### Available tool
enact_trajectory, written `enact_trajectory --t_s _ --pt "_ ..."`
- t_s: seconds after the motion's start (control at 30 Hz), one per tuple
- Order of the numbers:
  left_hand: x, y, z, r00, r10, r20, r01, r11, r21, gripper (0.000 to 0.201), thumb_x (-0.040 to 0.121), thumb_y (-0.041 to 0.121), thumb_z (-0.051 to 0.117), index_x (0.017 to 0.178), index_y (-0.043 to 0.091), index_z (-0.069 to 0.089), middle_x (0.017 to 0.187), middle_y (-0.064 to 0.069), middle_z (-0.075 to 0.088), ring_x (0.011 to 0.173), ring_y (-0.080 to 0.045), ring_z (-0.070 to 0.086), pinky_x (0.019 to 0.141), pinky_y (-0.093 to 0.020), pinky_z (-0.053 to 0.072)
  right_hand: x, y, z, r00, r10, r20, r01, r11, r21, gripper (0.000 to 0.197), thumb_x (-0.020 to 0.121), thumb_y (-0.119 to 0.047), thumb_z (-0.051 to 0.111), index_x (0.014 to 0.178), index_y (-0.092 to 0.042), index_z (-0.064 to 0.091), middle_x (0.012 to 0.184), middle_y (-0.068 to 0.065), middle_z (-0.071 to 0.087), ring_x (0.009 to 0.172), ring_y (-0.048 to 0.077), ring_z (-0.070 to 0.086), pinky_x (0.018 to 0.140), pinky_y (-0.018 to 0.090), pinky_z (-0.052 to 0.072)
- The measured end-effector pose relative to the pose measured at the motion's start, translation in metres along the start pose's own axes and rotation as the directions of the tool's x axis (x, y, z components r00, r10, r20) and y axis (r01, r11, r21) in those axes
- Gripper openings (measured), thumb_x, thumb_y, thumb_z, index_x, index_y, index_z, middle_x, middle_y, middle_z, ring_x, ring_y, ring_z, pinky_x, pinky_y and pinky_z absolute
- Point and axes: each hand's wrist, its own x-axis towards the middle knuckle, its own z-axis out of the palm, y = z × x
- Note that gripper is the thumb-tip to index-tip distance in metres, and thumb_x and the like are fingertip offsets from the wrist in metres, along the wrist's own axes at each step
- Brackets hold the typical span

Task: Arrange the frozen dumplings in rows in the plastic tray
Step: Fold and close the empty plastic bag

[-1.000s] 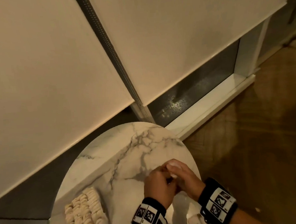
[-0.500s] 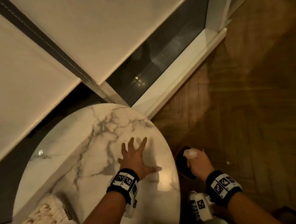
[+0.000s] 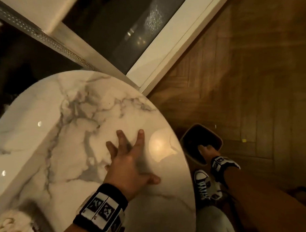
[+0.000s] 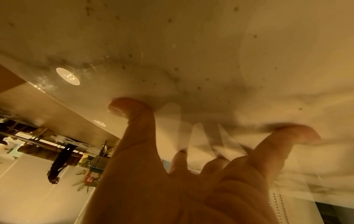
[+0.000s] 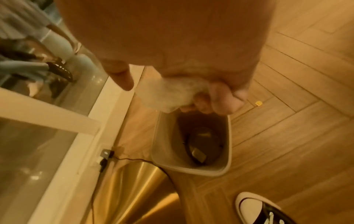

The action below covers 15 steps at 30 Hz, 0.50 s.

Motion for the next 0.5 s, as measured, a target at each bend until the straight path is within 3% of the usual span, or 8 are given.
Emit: enact_trajectory --t_s 0.1,0.2,0.27,0.33,0.4,0.43,0.5 --pt "0.0 0.003 0.001 1.0 -0.003 -0.02 0.003 1.0 0.016 0.142 0.054 0.061 0.086 0.126 0.068 -0.036 0.154 0.006 -0.039 0.142 -0.043 -0.029 0.116 -0.068 0.012 0.041 -0.001 0.008 1.0 0.02 0.0 -0.02 0.996 -0.081 0.057 0.099 -0.049 0.038 0.142 -0.012 0.039 0.143 0.024 0.04 0.113 0.042 0.05 0.093 0.045 0.043" --pt "-0.001 0.003 0.004 0.999 0.0 -0.051 0.002 0.999 0.034 0.143 0.053 0.06 0.087 0.123 0.069 -0.038 0.153 0.011 -0.038 0.143 -0.04 -0.029 0.117 -0.061 0.008 0.081 -0.001 0.013 1.0 0.005 -0.005 -0.006 0.987 -0.16 0.054 0.099 -0.046 0.04 0.142 -0.014 0.037 0.144 0.024 0.036 0.111 0.044 0.049 0.088 0.045 0.041" --pt "-0.001 0.002 0.005 0.997 0.007 -0.071 -0.004 0.999 0.048 0.144 0.052 0.061 0.087 0.125 0.068 -0.038 0.154 0.011 -0.038 0.142 -0.039 -0.03 0.118 -0.055 0.002 0.109 0.005 0.015 1.0 -0.007 0.01 0.009 0.976 -0.216 0.061 0.093 -0.054 0.046 0.143 -0.022 0.035 0.145 0.023 0.039 0.114 0.045 0.05 0.094 0.051 0.044" --pt "0.0 0.002 0.004 0.998 -0.008 -0.062 0.012 0.998 0.068 0.145 0.051 0.062 0.086 0.124 0.068 -0.039 0.154 0.007 -0.038 0.141 -0.041 -0.03 0.117 -0.052 -0.004 0.134 0.016 0.017 0.998 0.004 0.059 0.013 0.956 -0.292 0.077 0.088 -0.053 0.058 0.151 -0.029 0.021 0.147 0.023 0.039 0.12 0.047 0.049 0.096 0.056 0.044" --pt "0.001 0.004 0.003 0.998 -0.012 -0.059 0.017 0.996 0.086 0.145 0.052 0.064 0.086 0.123 0.067 -0.041 0.154 0.005 -0.038 0.142 -0.042 -0.028 0.12 -0.052 -0.002 0.137 0.022 0.015 0.997 0.027 0.066 -0.002 0.938 -0.346 0.088 0.09 -0.048 0.061 0.156 -0.026 0.007 0.142 0.024 0.043 0.117 0.046 0.052 0.09 0.05 0.046" --pt "0.0 0.005 0.002 0.998 -0.021 -0.052 0.026 0.995 0.096 0.144 0.052 0.065 0.085 0.122 0.067 -0.041 0.154 0.004 -0.038 0.142 -0.043 -0.028 0.12 -0.051 -0.001 0.134 0.022 0.014 0.998 0.018 0.054 0.002 0.933 -0.359 0.085 0.092 -0.047 0.06 0.156 -0.022 0.009 0.137 0.023 0.048 0.112 0.043 0.055 0.085 0.047 0.046" --pt "-0.001 0.008 -0.001 0.999 -0.033 -0.031 0.036 0.996 0.085 0.142 0.053 0.065 0.084 0.122 0.067 -0.041 0.154 0.004 -0.039 0.143 -0.042 -0.027 0.12 -0.05 -0.001 0.128 0.022 0.013 0.998 -0.006 0.069 0.033 0.919 -0.393 0.065 0.094 -0.041 0.057 0.148 -0.017 0.028 0.125 0.017 0.053 0.105 0.038 0.056 0.082 0.044 0.044"
